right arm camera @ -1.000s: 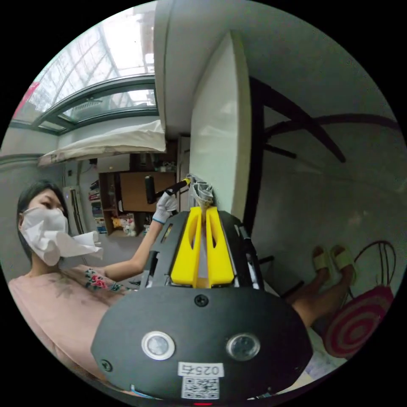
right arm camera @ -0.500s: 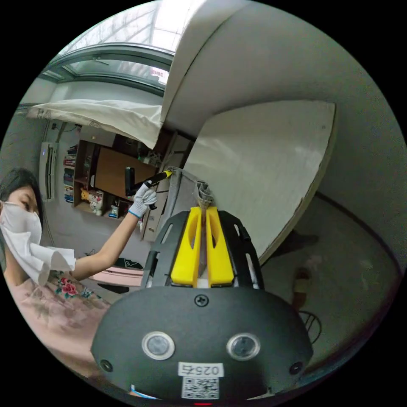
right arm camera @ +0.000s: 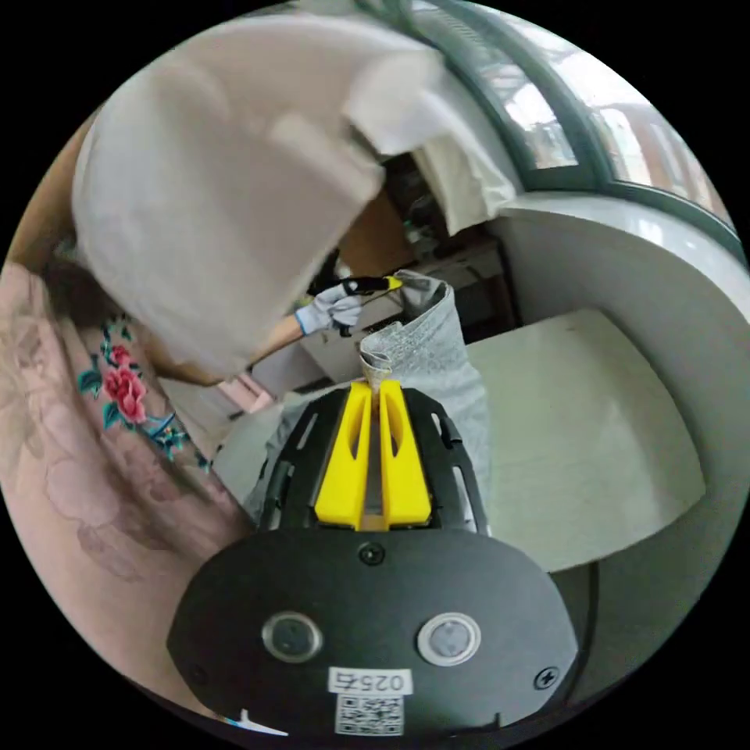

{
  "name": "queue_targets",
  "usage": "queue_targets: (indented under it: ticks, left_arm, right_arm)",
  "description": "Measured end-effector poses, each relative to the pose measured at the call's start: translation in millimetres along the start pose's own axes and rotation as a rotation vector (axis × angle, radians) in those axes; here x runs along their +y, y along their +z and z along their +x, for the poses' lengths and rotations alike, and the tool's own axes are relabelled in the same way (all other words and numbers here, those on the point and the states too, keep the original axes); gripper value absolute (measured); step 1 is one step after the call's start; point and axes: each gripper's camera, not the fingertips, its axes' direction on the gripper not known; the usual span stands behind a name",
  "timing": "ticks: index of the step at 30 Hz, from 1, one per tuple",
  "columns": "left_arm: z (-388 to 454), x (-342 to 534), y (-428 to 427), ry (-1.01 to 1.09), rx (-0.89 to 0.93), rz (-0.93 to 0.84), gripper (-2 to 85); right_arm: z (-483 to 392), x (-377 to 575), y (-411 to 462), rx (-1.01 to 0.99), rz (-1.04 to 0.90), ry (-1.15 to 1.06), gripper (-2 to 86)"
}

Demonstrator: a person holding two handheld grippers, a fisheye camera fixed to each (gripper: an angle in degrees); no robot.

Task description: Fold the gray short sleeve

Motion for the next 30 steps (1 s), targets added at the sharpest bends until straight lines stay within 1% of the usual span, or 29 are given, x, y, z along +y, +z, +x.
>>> queue_targets:
  ticks: [2, 5, 9, 12, 14, 16, 19, 20, 24, 26, 27, 30]
  left_arm:
    - [8, 50, -66, 0.003, -0.015, 0.081, -1.1]
    - [8, 116, -135, -0.015, 0.034, 0.158, -1.1]
    - [1, 181, -189, -0.018, 0.052, 0.183, -1.1]
    - [-13, 216, -223, -0.065, 0.065, 0.26, -1.2]
    - [-19, 227, -241, -0.096, 0.054, 0.32, -1.2]
    - [-22, 225, -245, -0.102, 0.061, 0.314, -1.2]
    - [-24, 212, -242, -0.101, 0.085, 0.265, -1.2]
    - [-22, 202, -240, -0.088, 0.104, 0.243, -1.2]
    - [3, 162, -240, 0.005, 0.152, 0.213, -1.3]
    - [25, 123, -242, 0.048, 0.18, 0.215, -1.3]
    - [32, 113, -243, 0.068, 0.188, 0.217, -1.3]
    - [82, 80, -260, 0.226, 0.289, 0.24, -1.3]
  right_arm:
    - [-47, 14, 12, -0.03, -0.059, -0.089, -0.5]
    - [-99, 38, 26, 0.0, -0.103, -0.162, -0.5]
    - [-154, 65, 31, 0.053, -0.111, -0.203, -0.5]
    - [-186, 79, 36, 0.106, -0.13, -0.218, -0.5]
    - [-195, 84, 35, 0.194, -0.128, -0.193, -0.6]
    - [-194, 83, 28, 0.217, -0.117, -0.143, -0.6]
    - [-186, 70, 4, 0.181, -0.114, -0.065, -0.8]
    - [-183, 65, -10, 0.221, -0.098, -0.028, -0.8]
    - [-186, 44, -57, 0.405, -0.038, -0.009, -0.9]
    - [-193, 25, -89, 0.504, -0.001, -0.026, -0.9]
    - [-197, 20, -97, 0.507, 0.014, -0.041, -0.9]
    - [-244, 4, -129, 0.46, 0.072, -0.175, -0.9]
